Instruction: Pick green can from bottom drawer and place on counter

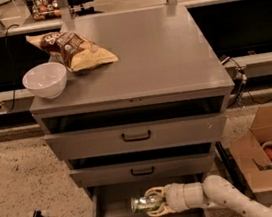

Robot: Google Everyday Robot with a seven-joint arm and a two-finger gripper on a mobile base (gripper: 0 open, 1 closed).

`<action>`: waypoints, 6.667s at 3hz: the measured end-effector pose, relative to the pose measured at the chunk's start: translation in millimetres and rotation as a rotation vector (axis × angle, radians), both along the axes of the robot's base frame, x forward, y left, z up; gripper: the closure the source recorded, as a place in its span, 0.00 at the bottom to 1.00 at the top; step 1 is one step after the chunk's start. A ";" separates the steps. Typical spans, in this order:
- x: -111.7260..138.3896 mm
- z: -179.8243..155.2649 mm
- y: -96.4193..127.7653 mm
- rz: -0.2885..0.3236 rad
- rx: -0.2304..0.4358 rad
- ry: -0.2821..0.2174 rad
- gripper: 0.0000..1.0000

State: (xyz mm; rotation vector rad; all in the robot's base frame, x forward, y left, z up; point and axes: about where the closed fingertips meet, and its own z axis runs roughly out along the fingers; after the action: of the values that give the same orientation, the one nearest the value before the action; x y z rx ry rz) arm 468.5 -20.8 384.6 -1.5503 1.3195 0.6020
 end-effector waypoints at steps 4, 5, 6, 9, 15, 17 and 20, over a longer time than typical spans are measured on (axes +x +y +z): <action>-76.0 162.6 -4.4 0.080 -0.002 -0.188 1.00; -97.8 307.0 -47.8 0.053 -0.065 -0.259 1.00; -84.0 377.6 -84.2 0.020 -0.149 -0.178 1.00; -58.6 409.3 -93.4 0.017 -0.152 -0.177 1.00; 224.2 542.4 -55.7 -0.204 -0.045 0.012 1.00; 262.2 482.8 -68.4 -0.306 -0.066 0.211 0.51; 262.7 481.2 -59.8 -0.292 -0.062 0.209 0.00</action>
Offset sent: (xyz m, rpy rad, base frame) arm -0.0204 0.0050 0.0141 -0.0102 -0.0128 0.0337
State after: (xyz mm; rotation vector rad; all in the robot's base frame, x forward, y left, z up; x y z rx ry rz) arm 731.1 -80.6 865.8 -1.3360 1.7001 0.5519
